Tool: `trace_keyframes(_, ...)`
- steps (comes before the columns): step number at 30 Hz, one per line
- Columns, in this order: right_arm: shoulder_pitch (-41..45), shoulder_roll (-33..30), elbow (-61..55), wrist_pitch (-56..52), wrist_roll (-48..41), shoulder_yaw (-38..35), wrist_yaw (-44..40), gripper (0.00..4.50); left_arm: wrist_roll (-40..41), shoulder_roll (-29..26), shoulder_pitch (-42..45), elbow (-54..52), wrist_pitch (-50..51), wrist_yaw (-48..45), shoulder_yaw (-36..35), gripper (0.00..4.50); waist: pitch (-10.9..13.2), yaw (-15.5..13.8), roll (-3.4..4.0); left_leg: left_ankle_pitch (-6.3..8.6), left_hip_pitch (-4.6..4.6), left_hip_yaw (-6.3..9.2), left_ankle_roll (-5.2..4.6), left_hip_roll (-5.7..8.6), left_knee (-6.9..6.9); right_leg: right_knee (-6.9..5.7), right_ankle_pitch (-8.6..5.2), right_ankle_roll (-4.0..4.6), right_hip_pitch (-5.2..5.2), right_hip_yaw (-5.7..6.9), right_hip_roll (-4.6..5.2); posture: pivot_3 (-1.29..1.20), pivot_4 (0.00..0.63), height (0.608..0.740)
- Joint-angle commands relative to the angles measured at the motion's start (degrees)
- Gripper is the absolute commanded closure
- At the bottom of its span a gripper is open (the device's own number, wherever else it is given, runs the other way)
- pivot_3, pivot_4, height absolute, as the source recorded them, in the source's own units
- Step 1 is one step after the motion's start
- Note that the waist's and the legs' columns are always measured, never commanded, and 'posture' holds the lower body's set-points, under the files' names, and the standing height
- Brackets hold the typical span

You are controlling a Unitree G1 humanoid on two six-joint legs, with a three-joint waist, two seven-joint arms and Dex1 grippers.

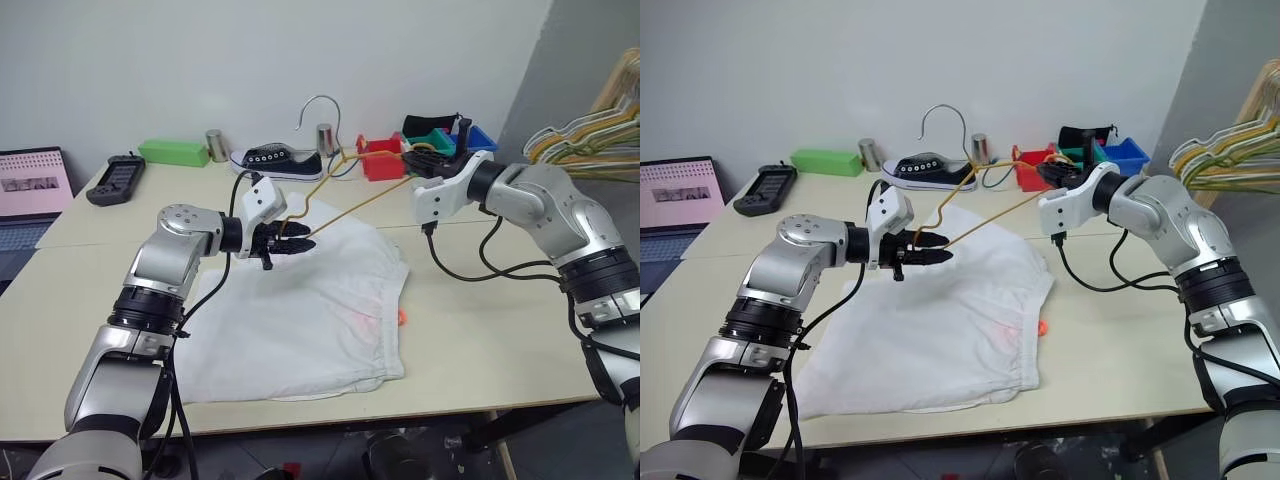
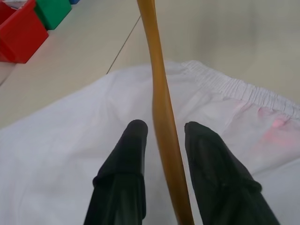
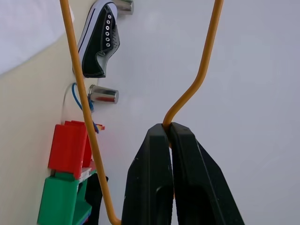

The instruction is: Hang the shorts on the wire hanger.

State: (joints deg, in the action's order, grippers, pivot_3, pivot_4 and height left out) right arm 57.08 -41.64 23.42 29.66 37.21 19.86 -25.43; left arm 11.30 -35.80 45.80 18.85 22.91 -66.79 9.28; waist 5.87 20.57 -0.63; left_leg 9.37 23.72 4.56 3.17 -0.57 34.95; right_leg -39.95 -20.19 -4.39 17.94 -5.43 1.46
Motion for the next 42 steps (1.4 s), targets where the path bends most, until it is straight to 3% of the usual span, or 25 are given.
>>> trace_keyframes(1,1.97,0.1,-2.84,-1.0,-1.19,-2.15,-0.23,4.5,-0.2,0.02,1.79,0.16,-1.53,0.31,-1.24,4.1,0.0,0.01,0.0,0.0,0.0,0.0,0.0,0.0,0.0,0.0,0.0,0.0,0.0,0.0,0.0,-0.26,0.001,0.74)
trace_keyframes(3,1.67,0.05,-3.6,-1.45,-1.37,-2.3,-0.53,4.5,-0.4,0.13,1.83,0.74,-2.01,0.33,-1.1,4.46,0.0,0.0,0.0,-0.01,0.0,0.01,-0.01,0.0,0.0,0.0,0.0,0.0,0.0,0.0,0.0,-0.27,0.002,0.74)
trace_keyframes(9,0.03,-0.1,-5.86,-3.18,-3.74,-2.45,-4.46,4.5,-2.99,0.15,2.64,3.35,-5.24,2.29,-0.12,4.49,0.0,0.0,0.0,-0.01,0.01,0.0,-0.01,0.0,0.0,0.0,0.0,0.0,0.01,0.0,0.0,-0.28,0.007,0.74)
trace_keyframes(19,-9.16,-0.56,-16.61,-21.91,-18.92,-7.27,-21.56,2.23,-14.66,-2.03,2.16,6.47,-19.58,11.39,1.74,4.5,-0.02,0.05,-0.03,-0.01,0.02,0.02,-0.01,0.0,0.03,-0.01,0.0,0.0,-0.01,0.04,0.01,-0.29,0.016,0.74)
trace_keyframes(28,-9.51,0.08,-16.18,-31.71,-19.65,-7.78,-23.79,0.02,-24.83,-3.54,0.06,1.19,-31.63,18.97,4.37,4.5,-0.02,0.0,-0.03,-0.01,0.02,0.01,-0.01,0.0,0.03,-0.01,0.0,-0.01,0.01,0.02,0.01,-0.28,0.02,0.74)
trace_keyframes(42,-5.27,3.07,-8.41,-34.3,-14.61,-3.57,-21.82,0.02,-34.25,-4.26,-0.96,-8.1,-36.0,21.98,6.93,4.5,-0.02,-0.05,-0.03,-0.01,0.05,-0.01,-0.02,0.02,0.01,-0.02,0.0,-0.01,0.08,-0.01,0.01,-0.24,0.016,0.74)
